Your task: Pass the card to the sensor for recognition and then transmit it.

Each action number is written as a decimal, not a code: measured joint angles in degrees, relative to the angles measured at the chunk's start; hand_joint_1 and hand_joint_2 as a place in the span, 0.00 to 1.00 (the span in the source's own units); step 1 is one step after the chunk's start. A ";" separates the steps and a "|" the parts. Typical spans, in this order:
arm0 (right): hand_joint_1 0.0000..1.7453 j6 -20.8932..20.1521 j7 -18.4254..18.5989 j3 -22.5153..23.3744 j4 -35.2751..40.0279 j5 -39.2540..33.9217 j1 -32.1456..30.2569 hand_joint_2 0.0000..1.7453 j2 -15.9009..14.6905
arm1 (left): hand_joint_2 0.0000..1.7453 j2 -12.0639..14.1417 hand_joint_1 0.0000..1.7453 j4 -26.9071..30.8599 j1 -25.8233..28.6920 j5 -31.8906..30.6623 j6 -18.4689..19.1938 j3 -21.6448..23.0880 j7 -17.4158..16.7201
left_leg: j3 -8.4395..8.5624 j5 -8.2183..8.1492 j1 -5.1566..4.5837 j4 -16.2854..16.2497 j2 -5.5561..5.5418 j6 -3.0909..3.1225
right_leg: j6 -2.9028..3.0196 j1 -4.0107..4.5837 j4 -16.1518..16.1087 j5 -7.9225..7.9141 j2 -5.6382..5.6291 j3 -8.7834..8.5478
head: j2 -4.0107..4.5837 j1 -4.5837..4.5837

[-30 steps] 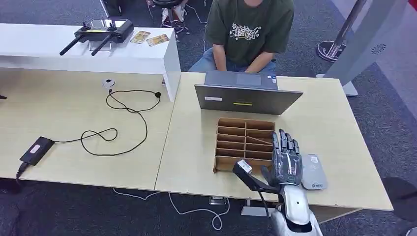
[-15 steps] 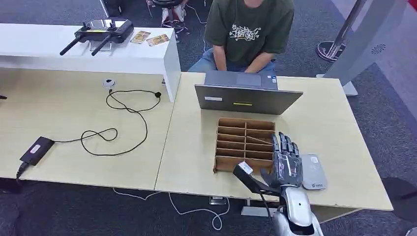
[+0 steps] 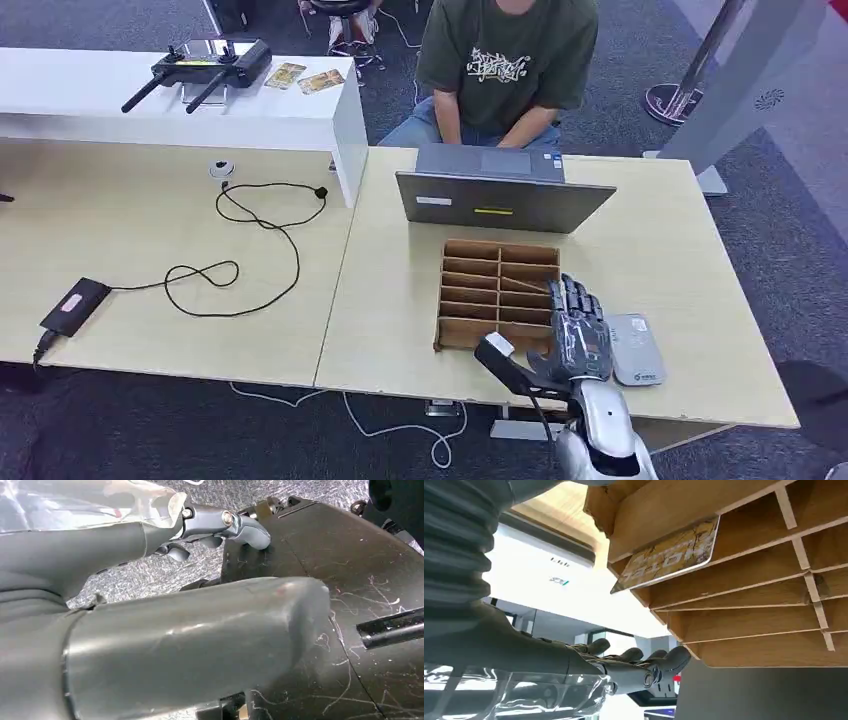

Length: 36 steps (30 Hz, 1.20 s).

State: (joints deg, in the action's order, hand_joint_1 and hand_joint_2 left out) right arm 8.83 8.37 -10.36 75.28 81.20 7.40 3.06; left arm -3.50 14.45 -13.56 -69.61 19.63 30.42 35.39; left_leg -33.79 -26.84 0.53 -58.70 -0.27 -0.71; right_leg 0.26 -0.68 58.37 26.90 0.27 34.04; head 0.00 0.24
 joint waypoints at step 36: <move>0.00 0.50 0.20 -0.09 2.27 1.16 -1.23 1.00 -0.24 | 0.00 0.28 0.00 0.00 0.04 0.33 -0.55 0.00 0.35 | 0.00 0.00 0.00 0.00 0.00 0.00 | 0.00 0.00 0.00 0.00 0.00 0.00 | 0.00 0.00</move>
State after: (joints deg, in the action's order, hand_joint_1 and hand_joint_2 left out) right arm 9.33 8.57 -10.45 77.55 82.36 6.17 2.82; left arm -3.21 14.45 -13.52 -69.29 19.08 30.42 35.74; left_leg -33.79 -26.84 0.54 -58.70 -0.27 -0.71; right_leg 0.26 -0.68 58.37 26.91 0.27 34.04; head 0.00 0.24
